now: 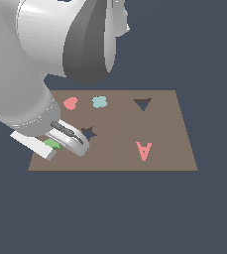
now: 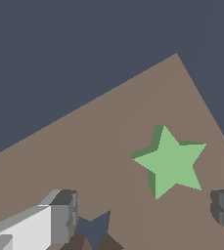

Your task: Insert a designated object into the corresponding slot on a board.

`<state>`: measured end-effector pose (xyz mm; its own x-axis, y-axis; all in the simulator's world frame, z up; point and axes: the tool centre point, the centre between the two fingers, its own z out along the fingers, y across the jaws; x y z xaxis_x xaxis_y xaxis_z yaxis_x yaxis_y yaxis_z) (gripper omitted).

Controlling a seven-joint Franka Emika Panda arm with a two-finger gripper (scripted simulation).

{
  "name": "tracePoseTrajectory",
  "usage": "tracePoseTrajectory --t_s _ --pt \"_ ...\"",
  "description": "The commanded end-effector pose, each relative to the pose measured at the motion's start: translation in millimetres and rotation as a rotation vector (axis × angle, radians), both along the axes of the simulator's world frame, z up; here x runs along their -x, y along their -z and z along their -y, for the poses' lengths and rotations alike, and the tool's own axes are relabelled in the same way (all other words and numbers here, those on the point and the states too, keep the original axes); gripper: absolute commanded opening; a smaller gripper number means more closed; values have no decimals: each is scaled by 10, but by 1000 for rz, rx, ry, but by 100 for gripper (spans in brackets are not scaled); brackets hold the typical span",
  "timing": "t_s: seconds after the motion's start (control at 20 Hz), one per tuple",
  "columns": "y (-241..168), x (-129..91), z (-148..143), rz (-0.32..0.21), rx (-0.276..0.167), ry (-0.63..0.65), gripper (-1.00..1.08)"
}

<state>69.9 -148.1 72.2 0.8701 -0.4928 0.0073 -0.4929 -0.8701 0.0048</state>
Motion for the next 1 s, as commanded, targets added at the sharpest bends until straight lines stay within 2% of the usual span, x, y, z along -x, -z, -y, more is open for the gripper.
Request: tracePoseTrajectory --t_s 0.0,0.3,0.95 --pt "95 -17 128 -1 -3 47 100" --pt "215 -17 292 -3 -7 105 100" --pt "422 -11 302 -4 -8 109 100"
